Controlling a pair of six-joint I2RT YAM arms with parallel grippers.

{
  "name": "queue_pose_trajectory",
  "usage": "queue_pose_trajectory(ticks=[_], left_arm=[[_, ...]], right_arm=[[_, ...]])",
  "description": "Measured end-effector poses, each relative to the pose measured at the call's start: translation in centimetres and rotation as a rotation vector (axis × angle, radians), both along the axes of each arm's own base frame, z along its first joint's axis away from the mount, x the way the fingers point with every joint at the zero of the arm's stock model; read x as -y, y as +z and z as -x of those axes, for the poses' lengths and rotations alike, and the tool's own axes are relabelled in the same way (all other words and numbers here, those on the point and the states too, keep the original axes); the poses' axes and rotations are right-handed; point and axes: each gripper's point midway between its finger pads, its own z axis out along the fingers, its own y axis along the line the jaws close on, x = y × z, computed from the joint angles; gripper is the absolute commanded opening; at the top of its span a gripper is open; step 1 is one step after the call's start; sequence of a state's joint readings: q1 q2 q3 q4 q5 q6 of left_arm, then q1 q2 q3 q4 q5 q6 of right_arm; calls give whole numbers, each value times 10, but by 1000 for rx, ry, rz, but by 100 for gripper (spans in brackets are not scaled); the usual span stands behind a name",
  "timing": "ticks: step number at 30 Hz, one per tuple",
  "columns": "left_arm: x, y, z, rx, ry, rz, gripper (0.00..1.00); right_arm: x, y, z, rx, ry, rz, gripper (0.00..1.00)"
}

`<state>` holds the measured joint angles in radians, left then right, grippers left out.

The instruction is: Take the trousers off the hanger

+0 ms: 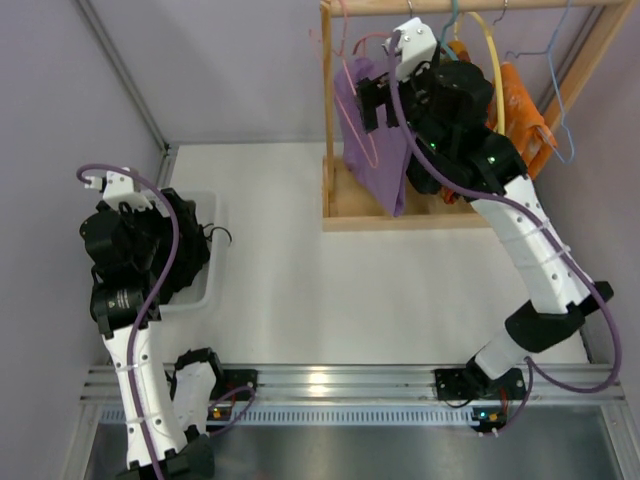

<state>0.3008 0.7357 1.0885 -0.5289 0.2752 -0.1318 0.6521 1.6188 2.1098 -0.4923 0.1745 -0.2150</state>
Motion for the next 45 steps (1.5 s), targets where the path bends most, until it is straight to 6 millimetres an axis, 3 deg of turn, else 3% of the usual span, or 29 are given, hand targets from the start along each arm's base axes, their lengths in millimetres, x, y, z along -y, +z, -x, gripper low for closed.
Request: queue_pose_trajectory(ticks=[8, 14, 18, 24, 28, 38, 45], left_arm=[[-1, 9, 1, 19, 3, -14, 99], [-1, 7, 0, 12, 3, -3, 99], [0, 6, -2, 6, 4, 12, 99], [1, 7, -1, 10, 5, 28, 99], [1, 7, -1, 10, 5, 32, 99], [1, 5, -1, 5, 9, 36, 99], [1, 3, -1, 1, 10, 41, 99]], right_arm=[[31, 46, 68, 58, 88, -73, 100], [58, 60, 93, 78, 73, -87, 99], [80, 51, 81, 29, 22, -99, 94], [113, 26, 32, -93, -60, -109, 82], [108, -1, 21, -194, -23, -100, 72], [103, -15, 21, -254, 9, -114, 59], [93, -39, 9, -342, 32, -139, 50]])
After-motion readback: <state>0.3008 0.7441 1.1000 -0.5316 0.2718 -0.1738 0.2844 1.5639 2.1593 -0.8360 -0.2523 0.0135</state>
